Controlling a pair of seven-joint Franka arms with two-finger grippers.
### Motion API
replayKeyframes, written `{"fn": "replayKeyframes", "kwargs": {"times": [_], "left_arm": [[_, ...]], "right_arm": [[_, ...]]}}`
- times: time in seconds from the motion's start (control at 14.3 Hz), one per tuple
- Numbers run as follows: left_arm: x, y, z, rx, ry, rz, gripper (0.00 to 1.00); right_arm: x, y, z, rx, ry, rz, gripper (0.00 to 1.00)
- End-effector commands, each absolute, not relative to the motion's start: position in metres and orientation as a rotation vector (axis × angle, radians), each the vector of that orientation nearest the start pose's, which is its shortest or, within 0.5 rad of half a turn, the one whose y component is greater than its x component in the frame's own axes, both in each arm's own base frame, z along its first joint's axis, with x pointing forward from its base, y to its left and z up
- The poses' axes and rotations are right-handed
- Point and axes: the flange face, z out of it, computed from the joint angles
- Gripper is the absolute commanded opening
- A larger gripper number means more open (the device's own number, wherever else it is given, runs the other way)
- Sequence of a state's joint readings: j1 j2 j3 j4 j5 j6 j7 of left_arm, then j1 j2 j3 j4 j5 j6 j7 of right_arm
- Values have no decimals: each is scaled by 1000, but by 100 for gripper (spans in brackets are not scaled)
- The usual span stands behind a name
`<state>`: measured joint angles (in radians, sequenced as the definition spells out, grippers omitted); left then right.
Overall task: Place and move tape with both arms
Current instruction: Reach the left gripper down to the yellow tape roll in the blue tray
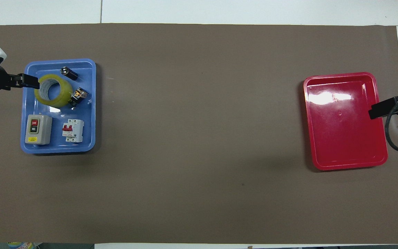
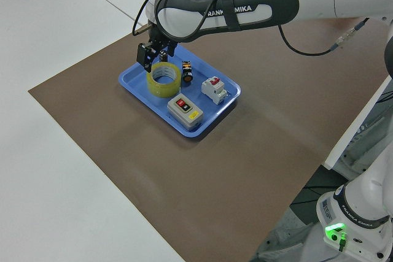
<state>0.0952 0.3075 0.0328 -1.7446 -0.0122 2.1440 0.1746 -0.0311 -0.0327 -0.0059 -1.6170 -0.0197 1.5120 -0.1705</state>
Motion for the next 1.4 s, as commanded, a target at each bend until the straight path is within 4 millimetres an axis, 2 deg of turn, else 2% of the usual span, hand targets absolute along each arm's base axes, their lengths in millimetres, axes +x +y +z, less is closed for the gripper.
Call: {"fn": "replayKeyframes", "kwargs": {"times": [0.0,0.14,0.21,0.42,0.56,0.77,0.91,1.26,1.33], "left_arm": [[645,88,378,-3124,81,-121,100],[649,95,352,-3138,44,-108,100],[650,101,348,-3167,-15,-144,100],[651,103,328,-3173,-49,-171,100],[648,101,324,-3173,-65,-171,100],[645,89,316,-3173,-203,-155,100],[642,83,309,-3171,-208,-168,100],[635,99,304,-3167,-263,-152,100],[634,99,303,-3167,-287,-144,81]], "right_arm": [[537,-24,617,-3126,-216,96,100],[537,-24,617,-3126,-216,96,100],[536,-24,617,-3125,-216,98,100],[536,-24,617,-3125,-216,98,100],[536,-24,617,-3125,-216,98,100],[537,-23,617,-3125,-218,98,100],[537,-23,617,-3125,-219,98,100],[537,-23,617,-3125,-218,98,100],[537,-23,617,-3125,-218,98,100]]}}
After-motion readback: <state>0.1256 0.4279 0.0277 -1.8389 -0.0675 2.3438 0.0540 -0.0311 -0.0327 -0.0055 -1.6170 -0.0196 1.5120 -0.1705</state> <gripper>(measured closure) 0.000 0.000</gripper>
